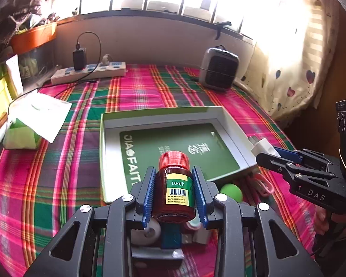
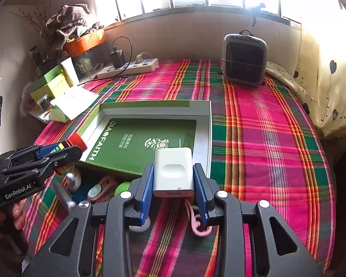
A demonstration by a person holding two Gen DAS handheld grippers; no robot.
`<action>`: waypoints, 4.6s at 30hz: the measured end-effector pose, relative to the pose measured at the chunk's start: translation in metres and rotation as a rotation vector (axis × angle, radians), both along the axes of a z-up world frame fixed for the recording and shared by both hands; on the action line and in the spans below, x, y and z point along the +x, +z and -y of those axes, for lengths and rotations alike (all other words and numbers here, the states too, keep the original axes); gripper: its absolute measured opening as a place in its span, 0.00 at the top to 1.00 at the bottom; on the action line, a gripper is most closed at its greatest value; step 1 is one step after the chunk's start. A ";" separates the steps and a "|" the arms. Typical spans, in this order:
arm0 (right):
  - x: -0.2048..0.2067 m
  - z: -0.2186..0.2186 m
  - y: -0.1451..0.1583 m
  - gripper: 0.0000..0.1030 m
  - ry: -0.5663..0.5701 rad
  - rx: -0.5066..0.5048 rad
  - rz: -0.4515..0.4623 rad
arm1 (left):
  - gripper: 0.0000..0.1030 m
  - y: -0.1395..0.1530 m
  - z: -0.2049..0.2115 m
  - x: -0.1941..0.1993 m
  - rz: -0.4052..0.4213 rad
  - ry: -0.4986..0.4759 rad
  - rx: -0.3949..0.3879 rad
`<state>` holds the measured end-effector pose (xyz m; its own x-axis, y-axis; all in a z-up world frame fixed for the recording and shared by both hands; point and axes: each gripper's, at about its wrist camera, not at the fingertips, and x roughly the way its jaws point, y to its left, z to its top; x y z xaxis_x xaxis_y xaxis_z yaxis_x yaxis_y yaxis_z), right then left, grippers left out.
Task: Organize rigid objects
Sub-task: 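Carry both items into the green tray and open both tools to release them, then grasp the black stapler with the left tool while the right tool grasps the pink clip, then lift the black stapler with the left tool while the right tool lifts the pink clip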
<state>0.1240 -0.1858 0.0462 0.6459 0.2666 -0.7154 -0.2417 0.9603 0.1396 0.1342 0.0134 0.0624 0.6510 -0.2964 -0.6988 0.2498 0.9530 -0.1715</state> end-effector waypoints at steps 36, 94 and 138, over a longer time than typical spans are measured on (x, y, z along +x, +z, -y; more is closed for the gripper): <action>0.074 -0.026 -0.042 0.66 0.057 -0.086 -0.118 | 0.70 -0.044 0.007 0.067 -0.109 -0.009 0.082; -0.048 0.045 -0.039 0.47 -0.066 0.018 -0.019 | 0.53 -0.043 -0.103 -0.062 -0.060 0.083 -0.187; -0.037 0.019 -0.051 0.77 -0.004 -0.101 -0.041 | 0.53 -0.043 -0.044 -0.116 -0.071 -0.156 -0.167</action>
